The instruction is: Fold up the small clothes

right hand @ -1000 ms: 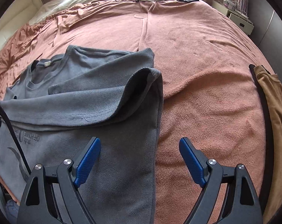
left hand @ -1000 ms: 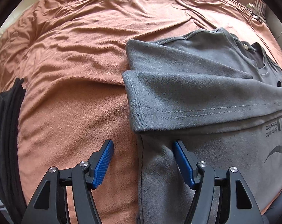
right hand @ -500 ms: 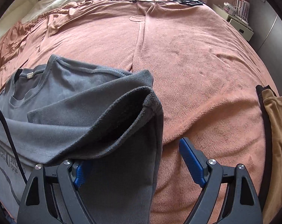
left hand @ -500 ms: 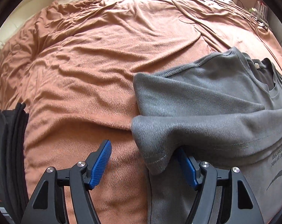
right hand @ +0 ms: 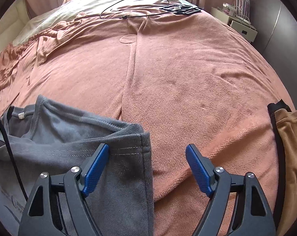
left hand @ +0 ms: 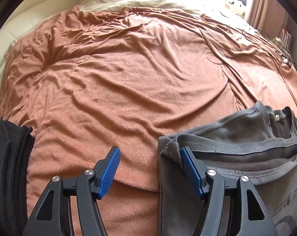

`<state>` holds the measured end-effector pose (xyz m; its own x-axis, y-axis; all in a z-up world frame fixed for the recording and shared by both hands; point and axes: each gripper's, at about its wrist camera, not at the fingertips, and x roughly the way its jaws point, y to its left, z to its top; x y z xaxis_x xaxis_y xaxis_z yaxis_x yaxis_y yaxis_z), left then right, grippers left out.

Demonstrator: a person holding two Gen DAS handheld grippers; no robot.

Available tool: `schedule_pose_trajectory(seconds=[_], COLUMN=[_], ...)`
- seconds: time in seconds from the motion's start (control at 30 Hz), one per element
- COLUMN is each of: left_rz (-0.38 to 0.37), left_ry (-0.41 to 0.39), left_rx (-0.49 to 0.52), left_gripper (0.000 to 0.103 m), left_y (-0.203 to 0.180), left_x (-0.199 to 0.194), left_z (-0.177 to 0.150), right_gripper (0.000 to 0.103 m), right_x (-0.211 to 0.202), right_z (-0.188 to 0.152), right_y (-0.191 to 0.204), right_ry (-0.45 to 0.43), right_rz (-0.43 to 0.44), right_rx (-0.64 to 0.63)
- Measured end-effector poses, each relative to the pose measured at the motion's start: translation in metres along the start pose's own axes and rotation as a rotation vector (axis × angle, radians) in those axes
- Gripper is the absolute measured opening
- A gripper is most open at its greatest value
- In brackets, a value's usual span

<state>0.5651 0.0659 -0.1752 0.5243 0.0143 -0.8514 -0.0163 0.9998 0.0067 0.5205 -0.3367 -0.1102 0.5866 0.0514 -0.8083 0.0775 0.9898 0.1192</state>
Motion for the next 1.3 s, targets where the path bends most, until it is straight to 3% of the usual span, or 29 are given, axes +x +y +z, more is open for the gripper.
schedule_pose_trajectory(seconds=[0.1, 0.3, 0.4, 0.53, 0.8, 1.0, 1.07, 1.3], left_rz=[-0.021, -0.084, -0.095, -0.098, -0.129, -0.160, -0.168, -0.176], left_ry=[-0.051, -0.094, -0.072, -0.028, 0.033, 0.047, 0.054, 0.035], left_rx=[-0.027, -0.032, -0.018, 0.018, 0.049, 0.036, 0.036, 0.005], left_gripper=[0.065, 0.065, 0.065, 0.057, 0.051, 0.037, 0.026, 0.010], left_y=[0.008, 0.017, 0.017, 0.010, -0.002, -0.003, -0.004, 0.000], left_x=[-0.015, -0.036, -0.034, -0.023, 0.008, 0.026, 0.030, 0.024], left_z=[0.002, 0.002, -0.001, -0.010, -0.017, -0.010, -0.009, -0.010], right_gripper=[0.068, 0.067, 0.067, 0.053, 0.042, 0.018, 0.009, 0.004], right_x=[-0.010, -0.030, -0.032, -0.029, -0.005, 0.005, 0.004, -0.015], right_z=[0.000, -0.010, -0.014, -0.019, -0.009, -0.002, -0.003, -0.012], right_y=[-0.005, -0.016, -0.018, -0.016, -0.016, -0.024, -0.024, -0.019], right_ry=[-0.030, -0.061, -0.049, -0.021, 0.025, 0.022, 0.012, -0.025], right_rz=[0.035, 0.100, 0.122, 0.142, 0.145, 0.193, 0.190, 0.154], right_rx=[0.026, 0.042, 0.027, -0.006, -0.008, 0.034, 0.029, 0.004])
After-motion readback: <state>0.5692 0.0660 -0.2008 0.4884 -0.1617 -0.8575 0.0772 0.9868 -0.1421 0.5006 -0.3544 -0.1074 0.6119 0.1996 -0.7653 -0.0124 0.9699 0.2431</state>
